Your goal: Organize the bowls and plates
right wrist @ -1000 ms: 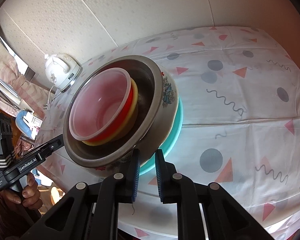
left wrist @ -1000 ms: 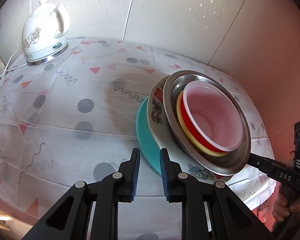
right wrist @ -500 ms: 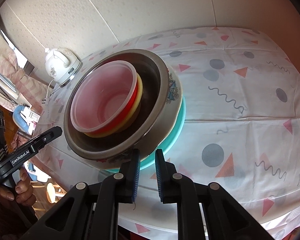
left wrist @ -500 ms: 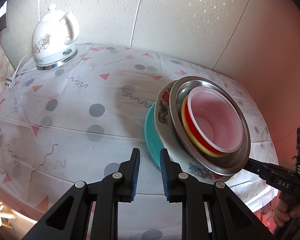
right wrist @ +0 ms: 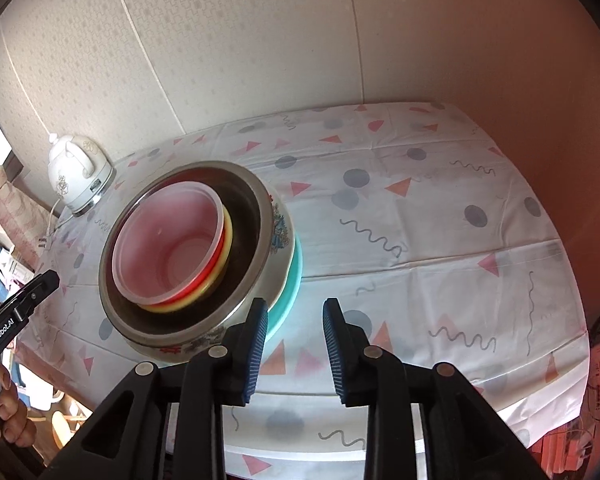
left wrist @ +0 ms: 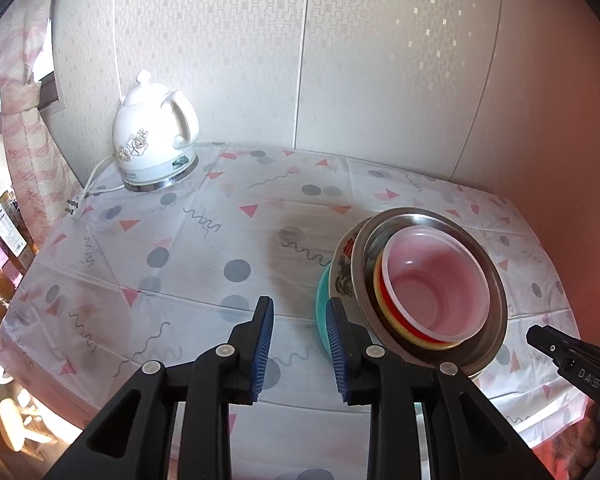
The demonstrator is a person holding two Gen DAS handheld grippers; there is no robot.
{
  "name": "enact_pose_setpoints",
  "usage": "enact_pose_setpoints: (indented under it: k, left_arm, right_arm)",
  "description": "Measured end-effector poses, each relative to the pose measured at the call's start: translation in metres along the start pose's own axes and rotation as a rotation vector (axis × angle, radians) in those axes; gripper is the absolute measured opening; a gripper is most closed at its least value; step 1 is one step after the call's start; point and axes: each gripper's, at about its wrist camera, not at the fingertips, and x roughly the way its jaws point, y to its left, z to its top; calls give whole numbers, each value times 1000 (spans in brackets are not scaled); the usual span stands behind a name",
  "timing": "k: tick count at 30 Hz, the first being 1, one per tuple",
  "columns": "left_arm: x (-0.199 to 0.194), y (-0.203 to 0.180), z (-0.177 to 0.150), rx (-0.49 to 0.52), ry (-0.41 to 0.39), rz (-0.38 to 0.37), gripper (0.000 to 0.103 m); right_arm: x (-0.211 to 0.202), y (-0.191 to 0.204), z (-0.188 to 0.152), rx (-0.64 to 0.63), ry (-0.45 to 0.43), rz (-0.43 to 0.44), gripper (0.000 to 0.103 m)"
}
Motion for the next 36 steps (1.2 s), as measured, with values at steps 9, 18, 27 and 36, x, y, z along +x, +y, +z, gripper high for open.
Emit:
enact_pose_setpoints:
  k: [9,18,27,36]
  left_arm:
    - [-13,-27,-3,32,-62,-7,38]
    - [-13,-32,-7,50,-65,14,38]
    - [-13,-34,-7,63,-66,18,44]
    - [-13,-36,-7,74,-70,16,45]
  right_arm:
    - [-4,29,-7,-32,-82,-43,34]
    - [3,31,-12,-46,-63,-40,34]
    - [6,35,-12,-64,-54,-29,34]
    - [8,36,-12,-72,-45,-24,35]
